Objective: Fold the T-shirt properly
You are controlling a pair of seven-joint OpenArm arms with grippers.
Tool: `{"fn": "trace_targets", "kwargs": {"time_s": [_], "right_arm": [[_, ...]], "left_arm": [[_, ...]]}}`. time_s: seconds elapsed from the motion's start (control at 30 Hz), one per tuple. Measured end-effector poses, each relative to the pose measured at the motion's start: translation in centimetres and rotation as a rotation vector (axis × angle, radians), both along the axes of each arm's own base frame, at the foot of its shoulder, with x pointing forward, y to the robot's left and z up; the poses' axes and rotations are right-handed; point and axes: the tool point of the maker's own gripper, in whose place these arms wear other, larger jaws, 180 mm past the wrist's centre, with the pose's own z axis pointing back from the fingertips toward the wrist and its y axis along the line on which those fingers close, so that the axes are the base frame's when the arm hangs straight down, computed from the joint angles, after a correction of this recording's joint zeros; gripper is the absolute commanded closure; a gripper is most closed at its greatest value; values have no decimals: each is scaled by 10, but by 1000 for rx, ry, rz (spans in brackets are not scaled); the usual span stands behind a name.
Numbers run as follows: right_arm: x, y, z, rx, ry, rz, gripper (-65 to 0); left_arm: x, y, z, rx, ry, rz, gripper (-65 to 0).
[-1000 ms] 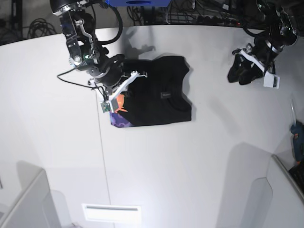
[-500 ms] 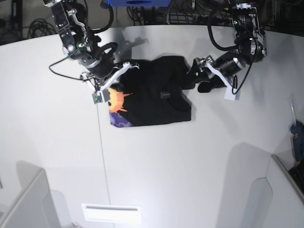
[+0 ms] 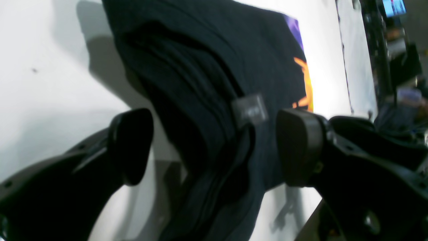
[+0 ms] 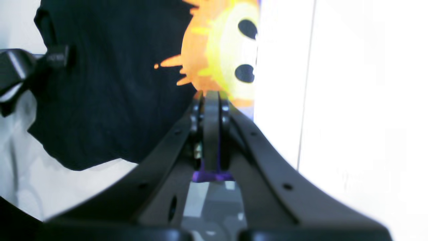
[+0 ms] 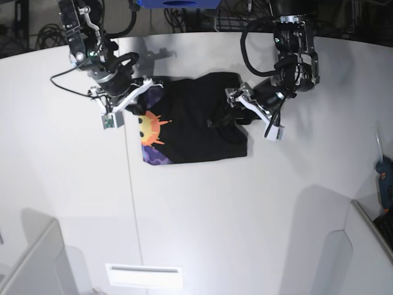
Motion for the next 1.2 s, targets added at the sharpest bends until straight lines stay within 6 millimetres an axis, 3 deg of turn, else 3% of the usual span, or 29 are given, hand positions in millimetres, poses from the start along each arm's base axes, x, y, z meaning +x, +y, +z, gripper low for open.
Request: {"fn": "trace_targets", "kwargs": {"time_s": [0.13, 0.33, 0.57, 0.7, 0.73, 1.03, 1.2], "right_arm": [[0, -1, 0, -2, 1, 1, 0], [0, -1, 0, -1, -2, 0, 0], [1, -3, 3, 8, -42, -24, 0], [4, -30, 4, -20, -52, -94, 0], [3, -36, 3, -27, -50, -109, 0], [-9, -75, -3, -74, -20, -207, 0], [-12, -82, -4, -77, -14, -231, 0]], "left_arm": [[7, 2, -15, -38, 43, 33, -548], [17, -1, -20, -71, 50, 36, -527], [7, -25, -30, -38, 83, -61, -212], [8, -27, -31, -50, 92, -64, -18], [9, -27, -31, -50, 92, -64, 0], [14, -17, -38, 93, 103, -153, 0], [22, 1, -34, 191, 136, -238, 0]]}}
